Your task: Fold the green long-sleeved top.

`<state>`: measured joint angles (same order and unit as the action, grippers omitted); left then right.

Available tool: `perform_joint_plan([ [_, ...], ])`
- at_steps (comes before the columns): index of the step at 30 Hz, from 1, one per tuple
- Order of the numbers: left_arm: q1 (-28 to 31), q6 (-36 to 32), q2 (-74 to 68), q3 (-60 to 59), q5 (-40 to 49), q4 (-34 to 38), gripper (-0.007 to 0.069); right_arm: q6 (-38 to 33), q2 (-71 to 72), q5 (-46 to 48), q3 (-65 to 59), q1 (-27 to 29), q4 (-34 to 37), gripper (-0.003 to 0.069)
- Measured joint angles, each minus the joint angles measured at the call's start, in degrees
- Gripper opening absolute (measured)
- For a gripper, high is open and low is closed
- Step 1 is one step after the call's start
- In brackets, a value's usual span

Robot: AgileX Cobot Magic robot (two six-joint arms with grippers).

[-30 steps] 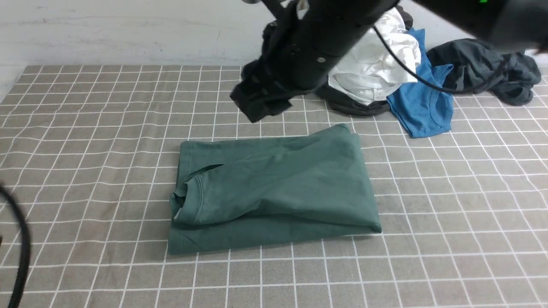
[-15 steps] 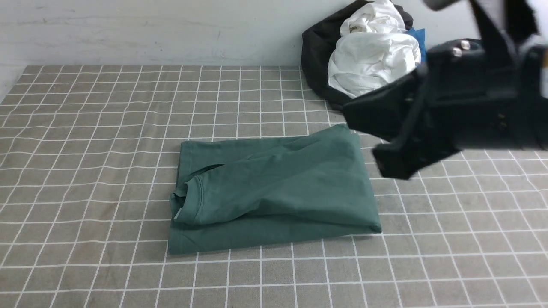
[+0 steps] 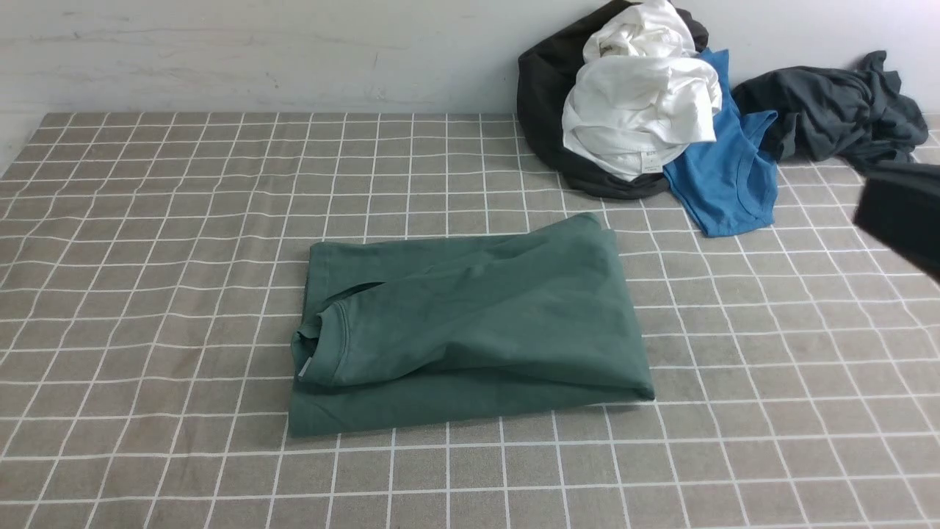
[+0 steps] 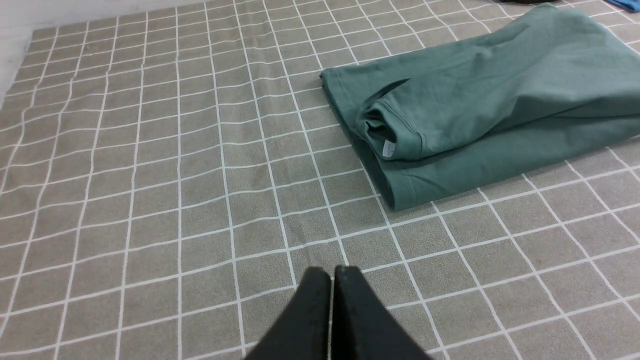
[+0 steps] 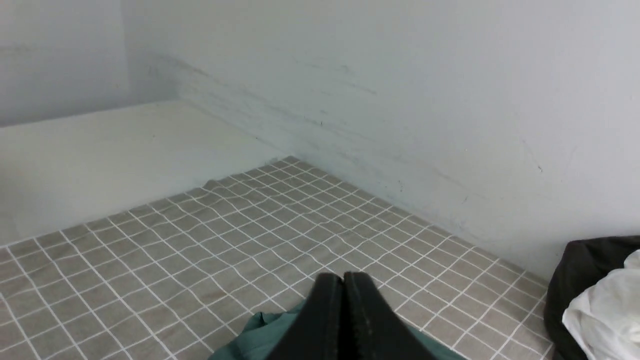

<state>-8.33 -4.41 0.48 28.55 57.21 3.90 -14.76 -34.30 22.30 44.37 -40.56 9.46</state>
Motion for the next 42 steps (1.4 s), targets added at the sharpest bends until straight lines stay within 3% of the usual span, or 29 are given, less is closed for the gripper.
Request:
perform_joint_plan([
  [20,0.00,0.00,0.00,0.00,0.00,0.00,-0.0008,-0.33,2.28,1.45,-0.44,0.00,-4.11,-0.0007],
  [27,0.00,0.00,0.00,0.00,0.00,0.00,-0.0008,0.24,7.03,-7.09,-15.52,1.16,0.46,-0.0007],
  [30,0.00,0.00,0.00,0.00,0.00,0.00,-0.0008,2.85,11.92,-12.81,-23.83,4.78,0.72,-0.0007],
  [33,0.00,0.00,0.00,0.00,0.00,0.00,-0.0008,7.92,19.26,-16.75,-33.49,12.06,1.11,-0.0007],
  [40,0.00,0.00,0.00,0.00,0.06,0.00,-0.0008,19.02,34.09,-15.21,-45.83,32.15,-4.05,-0.0007],
  [42,0.00,0.00,0.07,0.00,0.06,0.00,-0.0008,20.96,34.58,-14.11,-45.88,35.18,-5.83,-0.0007],
])
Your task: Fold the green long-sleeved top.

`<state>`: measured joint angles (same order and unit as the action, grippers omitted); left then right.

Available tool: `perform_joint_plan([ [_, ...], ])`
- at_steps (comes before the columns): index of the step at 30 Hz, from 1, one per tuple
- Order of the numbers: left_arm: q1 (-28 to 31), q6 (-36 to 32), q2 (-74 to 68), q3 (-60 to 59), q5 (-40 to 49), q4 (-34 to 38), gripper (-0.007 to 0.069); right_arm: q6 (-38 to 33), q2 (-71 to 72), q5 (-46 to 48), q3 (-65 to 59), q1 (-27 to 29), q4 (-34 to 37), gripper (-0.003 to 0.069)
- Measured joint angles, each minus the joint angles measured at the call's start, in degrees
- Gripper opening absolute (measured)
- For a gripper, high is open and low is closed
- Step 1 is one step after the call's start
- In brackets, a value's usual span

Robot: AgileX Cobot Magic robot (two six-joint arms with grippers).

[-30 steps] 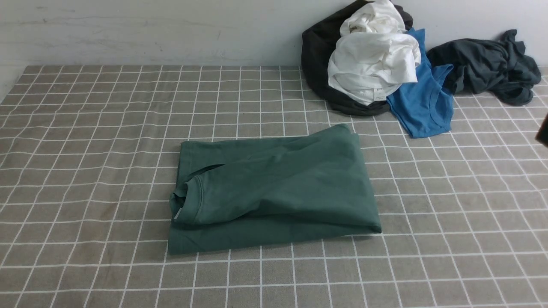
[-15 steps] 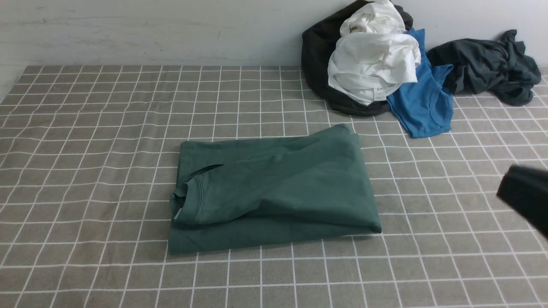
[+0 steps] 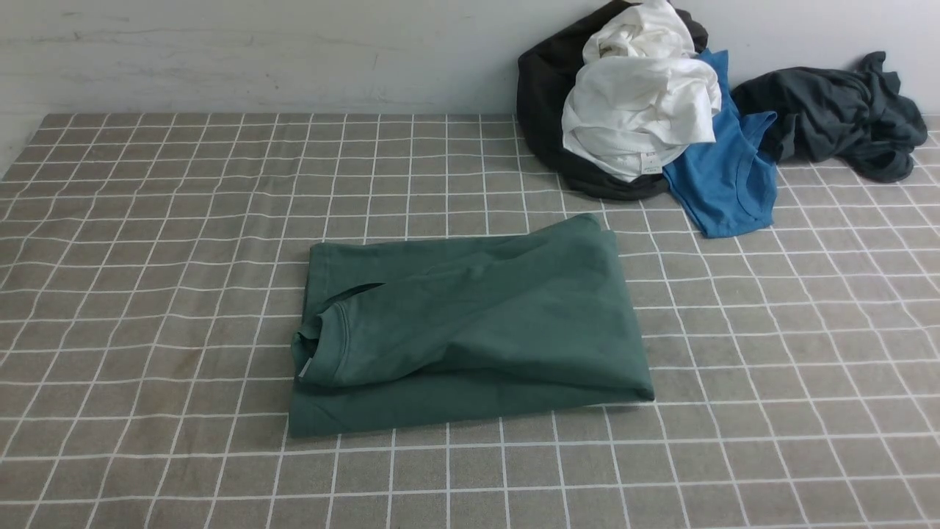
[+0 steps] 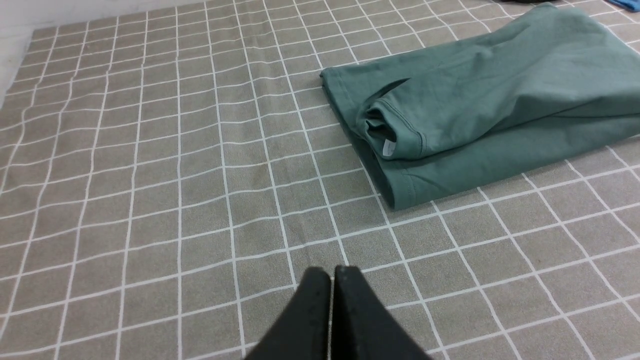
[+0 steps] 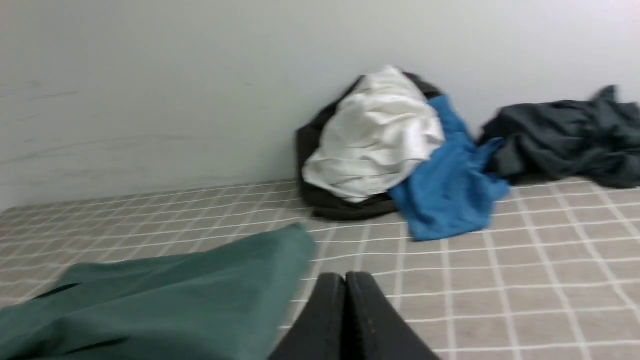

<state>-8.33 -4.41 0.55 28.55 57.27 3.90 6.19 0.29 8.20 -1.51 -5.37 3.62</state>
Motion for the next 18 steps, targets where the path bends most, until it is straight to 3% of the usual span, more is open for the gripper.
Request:
perform_joint_plan([
  [1,0.00,0.00,0.00,0.00,0.08,0.00,-0.0008,2.55,0.30,2.47,0.00,3.41,-1.71,-0.0007],
  [5,0.00,0.00,0.00,0.00,0.16,0.00,-0.0008,5.57,0.30,8.40,0.00,7.85,-5.03,-0.0007],
  [18,0.00,0.00,0.00,0.00,0.22,0.00,-0.0008,6.09,0.30,11.91,0.05,7.85,-6.81,-0.0007],
])
